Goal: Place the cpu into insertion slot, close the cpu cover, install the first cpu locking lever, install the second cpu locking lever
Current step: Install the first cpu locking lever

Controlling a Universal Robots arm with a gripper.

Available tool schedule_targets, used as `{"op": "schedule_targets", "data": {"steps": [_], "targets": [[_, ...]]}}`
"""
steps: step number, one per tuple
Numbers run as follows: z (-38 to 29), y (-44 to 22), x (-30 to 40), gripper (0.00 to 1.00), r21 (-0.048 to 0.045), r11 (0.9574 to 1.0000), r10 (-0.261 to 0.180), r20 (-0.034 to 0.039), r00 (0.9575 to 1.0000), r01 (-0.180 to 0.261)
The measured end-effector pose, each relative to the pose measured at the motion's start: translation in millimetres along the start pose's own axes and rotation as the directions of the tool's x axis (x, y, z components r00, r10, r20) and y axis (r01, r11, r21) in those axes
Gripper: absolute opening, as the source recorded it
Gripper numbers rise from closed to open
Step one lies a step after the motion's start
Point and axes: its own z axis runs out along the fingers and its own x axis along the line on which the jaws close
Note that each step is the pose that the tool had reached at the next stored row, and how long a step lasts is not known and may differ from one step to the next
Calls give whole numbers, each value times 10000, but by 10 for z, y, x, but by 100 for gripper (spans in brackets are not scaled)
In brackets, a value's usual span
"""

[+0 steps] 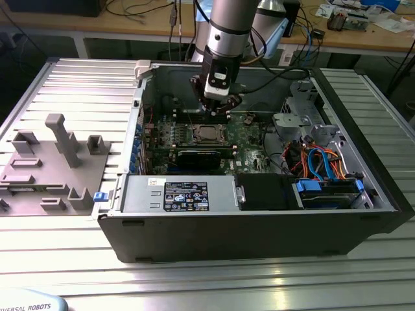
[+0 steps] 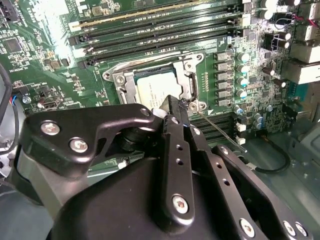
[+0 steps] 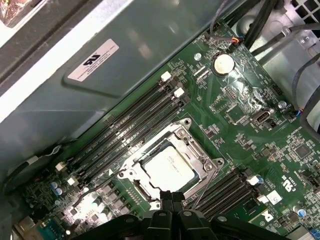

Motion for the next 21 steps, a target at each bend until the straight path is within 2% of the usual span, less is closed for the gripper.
{"op": "schedule_targets", "data": {"steps": [1,2,5,6,12,14,15,16,21], "targets": [[2,0,1,11,-44,10000,2,51,10000,-2],[2,1,0,11,-120,9999,1,146,9999,1],[7,0,0,11,-402,9992,11,485,9988,8],[8,1,-1,11,-418,9991,10,500,9987,11],[7,0,0,11,-441,9990,13,530,9986,11],[5,-1,0,11,-521,9986,7,462,9989,17],[7,0,0,11,-729,9973,-12,293,9996,34],[7,1,0,11,-785,9969,-24,247,9997,43],[7,0,0,11,-750,9959,-483,275,9985,503]]}}
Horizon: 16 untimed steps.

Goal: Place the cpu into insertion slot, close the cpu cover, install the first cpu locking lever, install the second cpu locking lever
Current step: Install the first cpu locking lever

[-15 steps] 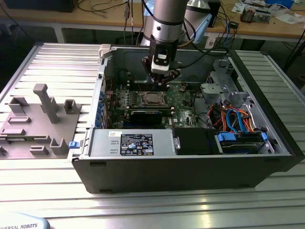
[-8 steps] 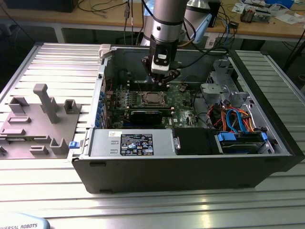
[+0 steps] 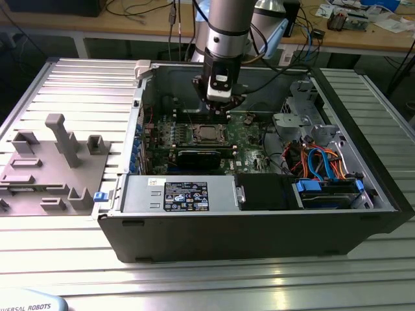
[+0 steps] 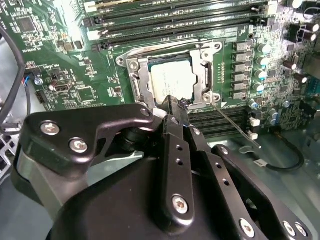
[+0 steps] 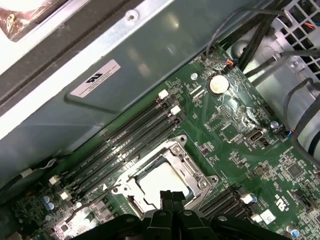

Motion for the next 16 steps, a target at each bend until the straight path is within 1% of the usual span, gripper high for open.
{"op": "schedule_targets", "data": {"steps": [4,6,9,14,16], "targets": [[0,0,0,11,16,9994,-339,-5,9994,339],[0,0,0,11,27,9985,-551,-9,9985,551],[0,0,0,11,49,9953,-964,-16,9953,965],[0,0,0,11,67,9907,-1356,-24,9908,1356],[0,0,0,11,79,9868,-1615,-31,9869,1615]]}}
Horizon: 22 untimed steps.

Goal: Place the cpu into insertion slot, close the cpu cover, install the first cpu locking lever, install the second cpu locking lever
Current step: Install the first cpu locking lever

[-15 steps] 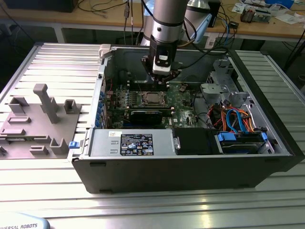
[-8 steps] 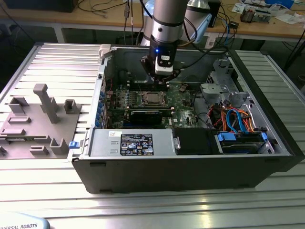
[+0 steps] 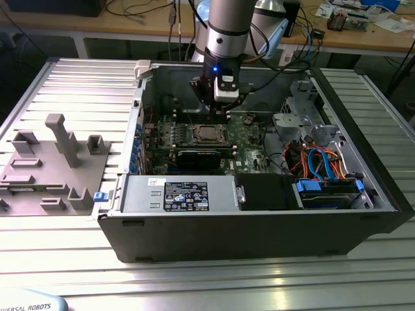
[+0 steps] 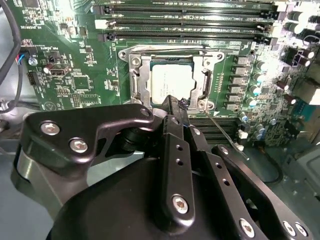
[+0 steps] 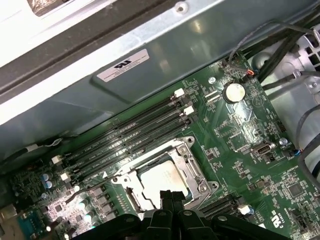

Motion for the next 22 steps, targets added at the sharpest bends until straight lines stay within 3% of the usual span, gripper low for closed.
{"op": "schedule_targets", "data": {"steps": [12,22], "targets": [[0,0,0,11,45,9958,-910,-16,9959,910],[0,0,0,11,67,9907,-1357,-25,9908,1357]]}}
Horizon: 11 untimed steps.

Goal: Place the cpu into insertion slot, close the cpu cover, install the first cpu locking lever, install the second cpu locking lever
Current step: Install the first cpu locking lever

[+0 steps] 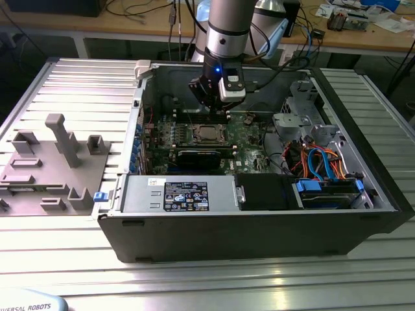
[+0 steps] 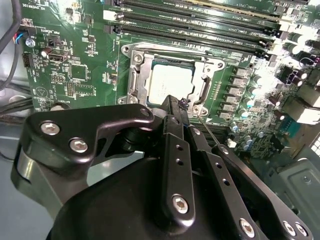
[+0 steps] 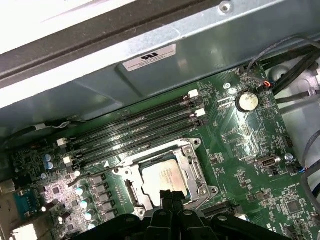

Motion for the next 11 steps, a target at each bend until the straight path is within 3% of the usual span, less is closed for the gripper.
{"op": "schedule_targets", "data": {"steps": [11], "targets": [[0,0,0,11,19,9992,-398,-6,9992,398]]}}
